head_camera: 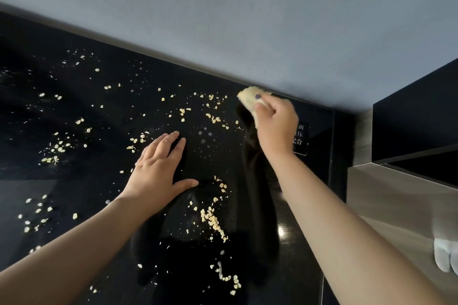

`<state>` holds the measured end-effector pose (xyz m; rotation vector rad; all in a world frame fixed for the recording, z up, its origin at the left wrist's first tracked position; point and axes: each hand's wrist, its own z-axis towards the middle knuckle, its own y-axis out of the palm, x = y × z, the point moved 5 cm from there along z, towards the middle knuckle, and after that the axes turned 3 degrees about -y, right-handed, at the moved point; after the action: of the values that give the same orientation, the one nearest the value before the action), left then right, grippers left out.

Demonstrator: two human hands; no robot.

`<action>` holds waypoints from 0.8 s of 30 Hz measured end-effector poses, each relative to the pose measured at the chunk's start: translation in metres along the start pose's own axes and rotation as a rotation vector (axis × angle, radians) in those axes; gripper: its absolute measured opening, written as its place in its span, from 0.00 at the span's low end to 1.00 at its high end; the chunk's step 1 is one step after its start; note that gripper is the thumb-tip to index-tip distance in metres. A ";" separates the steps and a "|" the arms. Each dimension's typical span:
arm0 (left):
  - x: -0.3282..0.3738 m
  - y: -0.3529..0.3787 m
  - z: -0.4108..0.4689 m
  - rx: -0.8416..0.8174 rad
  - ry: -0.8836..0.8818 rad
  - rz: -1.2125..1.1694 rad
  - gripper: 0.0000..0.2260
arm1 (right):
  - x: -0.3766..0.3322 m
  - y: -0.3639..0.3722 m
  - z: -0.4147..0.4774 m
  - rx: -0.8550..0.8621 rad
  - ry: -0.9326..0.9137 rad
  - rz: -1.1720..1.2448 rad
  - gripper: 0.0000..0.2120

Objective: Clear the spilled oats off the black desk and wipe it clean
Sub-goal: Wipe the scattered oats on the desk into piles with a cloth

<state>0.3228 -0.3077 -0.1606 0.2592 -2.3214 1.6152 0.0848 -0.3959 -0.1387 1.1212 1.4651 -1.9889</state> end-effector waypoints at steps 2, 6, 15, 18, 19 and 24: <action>-0.001 0.001 0.000 0.004 0.004 0.007 0.43 | 0.010 -0.004 0.017 0.058 0.033 -0.078 0.12; 0.000 0.001 0.000 0.010 0.008 0.024 0.43 | 0.024 0.015 0.022 -0.008 0.047 -0.304 0.13; 0.003 -0.003 0.000 0.030 0.035 0.049 0.43 | -0.015 0.039 -0.075 -0.231 0.036 0.099 0.09; 0.004 -0.004 -0.001 0.034 0.039 0.049 0.42 | -0.017 0.012 -0.064 -0.097 0.056 0.152 0.09; 0.004 -0.004 -0.001 0.034 0.038 0.046 0.42 | -0.014 0.003 -0.055 -0.059 0.037 0.117 0.09; 0.006 -0.005 -0.001 0.030 0.037 0.048 0.42 | 0.020 -0.006 -0.019 -0.054 0.027 -0.261 0.11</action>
<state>0.3190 -0.3080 -0.1540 0.1798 -2.2941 1.6635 0.0753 -0.3739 -0.1534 0.9798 1.7449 -2.0960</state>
